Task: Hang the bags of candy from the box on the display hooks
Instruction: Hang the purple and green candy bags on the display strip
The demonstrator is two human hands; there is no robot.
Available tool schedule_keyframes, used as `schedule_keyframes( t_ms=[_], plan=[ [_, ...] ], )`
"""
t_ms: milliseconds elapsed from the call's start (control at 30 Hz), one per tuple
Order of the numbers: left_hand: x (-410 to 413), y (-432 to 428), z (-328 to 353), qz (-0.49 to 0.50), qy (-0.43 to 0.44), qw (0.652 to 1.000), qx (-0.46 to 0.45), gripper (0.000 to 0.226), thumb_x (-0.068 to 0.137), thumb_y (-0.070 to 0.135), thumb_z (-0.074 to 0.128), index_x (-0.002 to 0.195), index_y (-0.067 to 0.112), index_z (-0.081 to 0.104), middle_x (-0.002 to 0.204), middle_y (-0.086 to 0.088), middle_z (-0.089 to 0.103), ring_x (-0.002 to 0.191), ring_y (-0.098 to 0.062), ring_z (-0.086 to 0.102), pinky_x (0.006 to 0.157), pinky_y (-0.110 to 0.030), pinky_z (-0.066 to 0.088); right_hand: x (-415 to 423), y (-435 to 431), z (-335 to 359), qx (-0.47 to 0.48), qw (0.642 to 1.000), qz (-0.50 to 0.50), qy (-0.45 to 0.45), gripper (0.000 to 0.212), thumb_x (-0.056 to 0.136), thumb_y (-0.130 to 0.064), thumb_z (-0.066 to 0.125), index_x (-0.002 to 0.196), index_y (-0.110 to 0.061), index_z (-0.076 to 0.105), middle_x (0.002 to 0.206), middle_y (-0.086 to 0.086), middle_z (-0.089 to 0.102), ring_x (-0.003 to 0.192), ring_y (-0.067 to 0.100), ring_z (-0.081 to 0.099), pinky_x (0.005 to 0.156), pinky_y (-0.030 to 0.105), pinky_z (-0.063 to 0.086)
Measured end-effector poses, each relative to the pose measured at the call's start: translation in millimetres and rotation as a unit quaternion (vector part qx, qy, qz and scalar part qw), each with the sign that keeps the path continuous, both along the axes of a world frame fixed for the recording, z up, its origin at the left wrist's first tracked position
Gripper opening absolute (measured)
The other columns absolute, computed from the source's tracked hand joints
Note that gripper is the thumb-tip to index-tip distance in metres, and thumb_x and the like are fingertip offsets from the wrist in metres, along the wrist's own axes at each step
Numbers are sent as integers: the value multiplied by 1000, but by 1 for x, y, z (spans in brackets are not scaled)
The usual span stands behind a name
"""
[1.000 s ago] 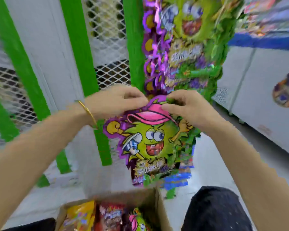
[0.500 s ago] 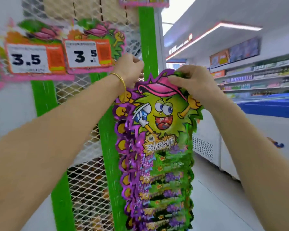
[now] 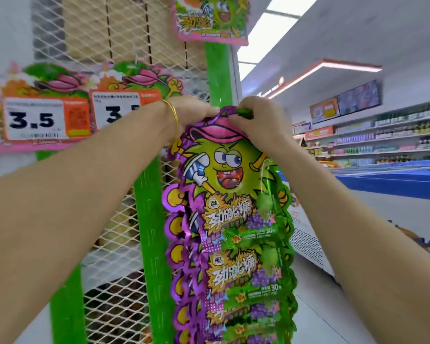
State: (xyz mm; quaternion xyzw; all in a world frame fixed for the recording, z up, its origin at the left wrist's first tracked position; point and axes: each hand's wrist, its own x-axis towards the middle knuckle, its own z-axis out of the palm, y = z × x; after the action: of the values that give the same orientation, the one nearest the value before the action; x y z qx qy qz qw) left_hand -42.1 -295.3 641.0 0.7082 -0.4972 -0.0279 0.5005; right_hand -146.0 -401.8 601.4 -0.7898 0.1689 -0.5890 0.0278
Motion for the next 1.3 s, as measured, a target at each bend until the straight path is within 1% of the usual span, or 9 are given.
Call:
schedule_keyframes(
  t_ms=[167, 400, 500, 567, 667, 933, 1100, 1200, 1300],
  plan=[
    [4, -5, -2, 8, 12, 999, -38, 19, 89, 25, 60, 95, 7, 60, 82, -6, 63, 70, -20, 59, 68, -31, 51, -4, -2, 0, -9, 1000, 1, 29, 15, 82, -38, 64, 80, -26, 56, 77, 0, 54, 78, 24, 53, 62, 30, 38],
    [0, 2, -11, 8, 5, 1000, -28, 20, 93, 30, 53, 83, 12, 53, 78, -1, 54, 68, -11, 51, 57, -21, 39, -10, -3, -9, 22, 997, 43, 60, 20, 81, -36, 67, 72, -23, 55, 63, -9, 47, 64, 17, 47, 55, 28, 34],
    [2, 9, -21, -30, 27, 999, -4, 22, 93, 27, 53, 99, 6, 59, 86, -6, 60, 73, -16, 55, 60, -26, 43, -9, -5, -17, 30, 994, 61, 89, 18, 82, -33, 68, 76, -20, 58, 64, -8, 47, 59, 7, 42, 50, 24, 29],
    [3, 13, -28, -10, -58, 998, 5, 23, 91, 23, 57, 107, 8, 62, 97, -6, 63, 80, -17, 58, 60, -25, 48, -7, -7, -20, 36, 994, 67, 82, 20, 81, -34, 69, 76, -18, 57, 64, -8, 48, 59, 6, 42, 50, 24, 28],
    [-1, 19, -35, 40, -198, 979, -1, 20, 88, 20, 61, 104, 10, 66, 108, -5, 64, 93, -19, 61, 83, -28, 51, -4, -6, -19, 44, 995, 64, 66, 24, 80, -33, 70, 78, -14, 55, 69, -5, 49, 66, 14, 45, 52, 25, 29],
    [-6, 25, -42, 87, -278, 956, 16, 33, 90, 16, 57, 122, 8, 58, 128, -9, 56, 111, -22, 54, 87, -23, 38, -3, -3, -22, 36, 995, 74, 57, 30, 80, -34, 69, 90, -8, 58, 84, 5, 58, 77, 21, 51, 58, 28, 35],
    [-9, 28, -47, 113, -316, 942, 5, 33, 91, 15, 55, 123, 8, 56, 127, -11, 56, 109, -23, 54, 81, -24, 37, -9, 0, -29, 32, 995, 74, 53, 30, 81, -33, 69, 98, -11, 60, 77, -6, 52, 69, 11, 46, 55, 19, 32],
    [-11, 29, -51, 111, -322, 940, -3, 34, 92, 15, 53, 125, 7, 54, 129, -11, 54, 114, -23, 51, 87, -27, 38, -13, 2, -34, 39, 996, 67, 46, 32, 82, -33, 69, 103, -12, 59, 90, 0, 56, 82, 17, 51, 63, 25, 36],
    [-10, 30, -54, 114, -330, 937, -8, 37, 92, 17, 53, 128, 9, 50, 126, -12, 54, 102, -21, 52, 81, -26, 38, -15, 4, -38, 41, 997, 56, 44, 38, 82, -37, 67, 108, -11, 58, 100, 4, 58, 88, 19, 54, 72, 29, 42]
  ],
)
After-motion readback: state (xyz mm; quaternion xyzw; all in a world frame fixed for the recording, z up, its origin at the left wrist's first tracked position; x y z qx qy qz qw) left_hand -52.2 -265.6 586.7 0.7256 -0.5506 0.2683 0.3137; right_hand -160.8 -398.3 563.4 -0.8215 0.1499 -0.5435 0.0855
